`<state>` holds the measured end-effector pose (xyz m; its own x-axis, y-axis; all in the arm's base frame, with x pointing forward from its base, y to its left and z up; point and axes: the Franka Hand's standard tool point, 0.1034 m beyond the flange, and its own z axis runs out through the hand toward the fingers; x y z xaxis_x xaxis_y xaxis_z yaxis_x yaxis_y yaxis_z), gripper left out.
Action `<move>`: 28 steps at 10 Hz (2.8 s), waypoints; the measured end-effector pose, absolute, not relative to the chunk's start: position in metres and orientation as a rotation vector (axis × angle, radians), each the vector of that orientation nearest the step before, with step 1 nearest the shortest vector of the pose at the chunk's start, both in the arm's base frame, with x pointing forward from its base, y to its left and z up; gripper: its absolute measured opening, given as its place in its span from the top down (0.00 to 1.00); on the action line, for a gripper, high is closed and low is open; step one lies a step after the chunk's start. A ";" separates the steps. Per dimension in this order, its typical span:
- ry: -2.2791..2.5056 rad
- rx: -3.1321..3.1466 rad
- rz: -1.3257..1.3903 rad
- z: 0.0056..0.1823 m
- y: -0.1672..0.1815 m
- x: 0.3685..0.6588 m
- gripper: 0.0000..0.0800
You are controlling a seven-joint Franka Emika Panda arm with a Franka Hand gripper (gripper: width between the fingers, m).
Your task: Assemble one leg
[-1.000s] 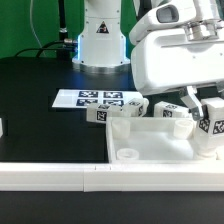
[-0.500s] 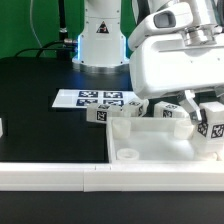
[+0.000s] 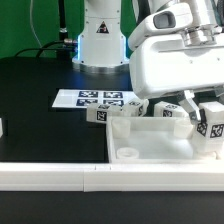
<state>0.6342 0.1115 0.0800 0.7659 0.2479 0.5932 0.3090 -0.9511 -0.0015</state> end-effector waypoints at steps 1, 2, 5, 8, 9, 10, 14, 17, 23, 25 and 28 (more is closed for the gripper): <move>-0.448 -2.854 -0.958 0.080 0.112 0.636 0.64; -0.446 -2.853 -0.961 0.080 0.112 0.637 0.64; -0.447 -2.854 -0.955 0.080 0.112 0.637 0.64; -0.449 -2.856 -0.943 0.079 0.112 0.636 0.40; -0.449 -2.856 -0.943 0.078 0.112 0.636 0.24; -0.449 -2.856 -0.943 0.078 0.112 0.636 0.20; -0.414 -2.878 -0.851 0.086 0.113 0.636 0.19; -0.395 -2.905 -0.714 0.105 0.108 0.650 0.19; -0.292 -2.919 -0.111 0.089 0.137 0.625 0.19; -0.286 -2.899 -0.046 0.085 0.128 0.620 0.19; -0.267 -2.940 -0.008 0.088 0.120 0.620 0.19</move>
Offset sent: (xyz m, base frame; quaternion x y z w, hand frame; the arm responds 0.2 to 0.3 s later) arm -0.0041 -0.0049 -0.0123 -0.0116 -0.0292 0.0105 0.9995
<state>0.6201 0.1201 0.0876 0.9837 0.1783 0.0222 0.1793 -0.9658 -0.1875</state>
